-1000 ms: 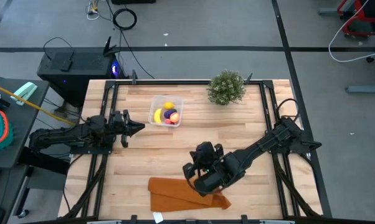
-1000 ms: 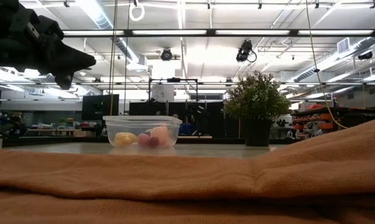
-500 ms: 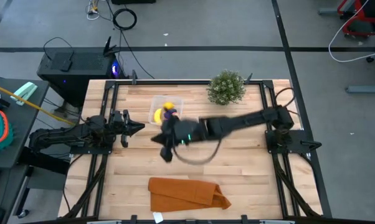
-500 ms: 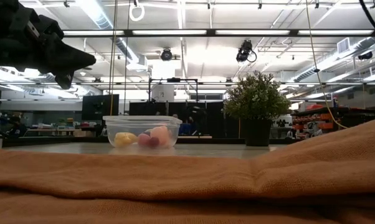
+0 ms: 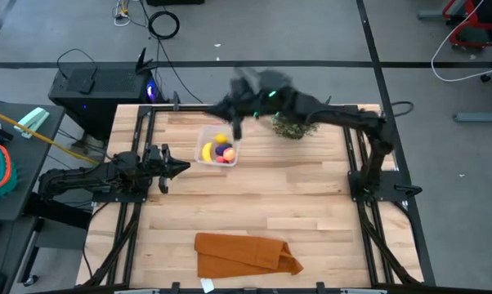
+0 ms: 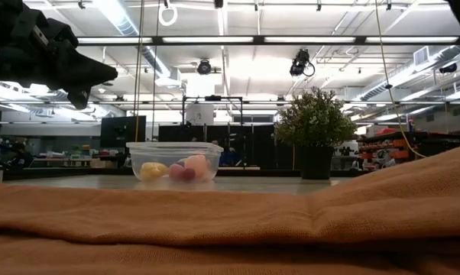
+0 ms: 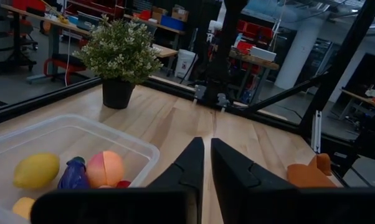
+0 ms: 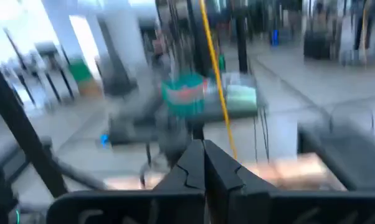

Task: Pick and placing Produce into tupperware
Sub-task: Return to Home Position

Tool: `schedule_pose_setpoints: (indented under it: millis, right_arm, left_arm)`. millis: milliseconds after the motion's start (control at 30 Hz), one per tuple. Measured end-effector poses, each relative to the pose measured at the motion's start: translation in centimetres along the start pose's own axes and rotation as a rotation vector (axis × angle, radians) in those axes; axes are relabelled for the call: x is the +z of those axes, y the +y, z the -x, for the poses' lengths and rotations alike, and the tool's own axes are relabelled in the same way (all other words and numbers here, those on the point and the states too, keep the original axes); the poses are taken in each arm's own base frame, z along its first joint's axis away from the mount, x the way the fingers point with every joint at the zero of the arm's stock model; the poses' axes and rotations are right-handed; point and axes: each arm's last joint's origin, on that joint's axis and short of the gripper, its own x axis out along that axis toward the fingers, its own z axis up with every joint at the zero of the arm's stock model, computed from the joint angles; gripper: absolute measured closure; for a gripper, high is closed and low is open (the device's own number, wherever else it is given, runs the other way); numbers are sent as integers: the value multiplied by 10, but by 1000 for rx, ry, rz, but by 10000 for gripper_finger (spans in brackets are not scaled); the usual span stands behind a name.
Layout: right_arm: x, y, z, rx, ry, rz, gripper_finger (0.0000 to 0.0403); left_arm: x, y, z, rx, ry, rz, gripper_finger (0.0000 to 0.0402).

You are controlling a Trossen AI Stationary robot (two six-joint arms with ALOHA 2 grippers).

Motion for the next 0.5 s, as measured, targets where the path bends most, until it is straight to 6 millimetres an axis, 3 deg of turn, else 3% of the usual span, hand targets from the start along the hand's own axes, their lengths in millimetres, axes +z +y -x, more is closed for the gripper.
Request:
schedule_pose_setpoints:
  millis: [133, 233, 300, 500]
  right_arm:
    - [31, -5, 38, 48, -307, 14, 402]
    - [32, -4, 77, 72, -550, -43, 403]
    - [21, -4, 104, 83, -639, -83, 403]
    - [-49, 11, 166, -17, -552, -154, 403]
  left_arm:
    - [0, 0, 0, -2, -1, 0, 372]
    - [0, 0, 0, -1, 0, 0, 374]
    - [0, 0, 0, 0, 0, 0, 373]
    - [0, 0, 0, -1, -1, 1, 363]
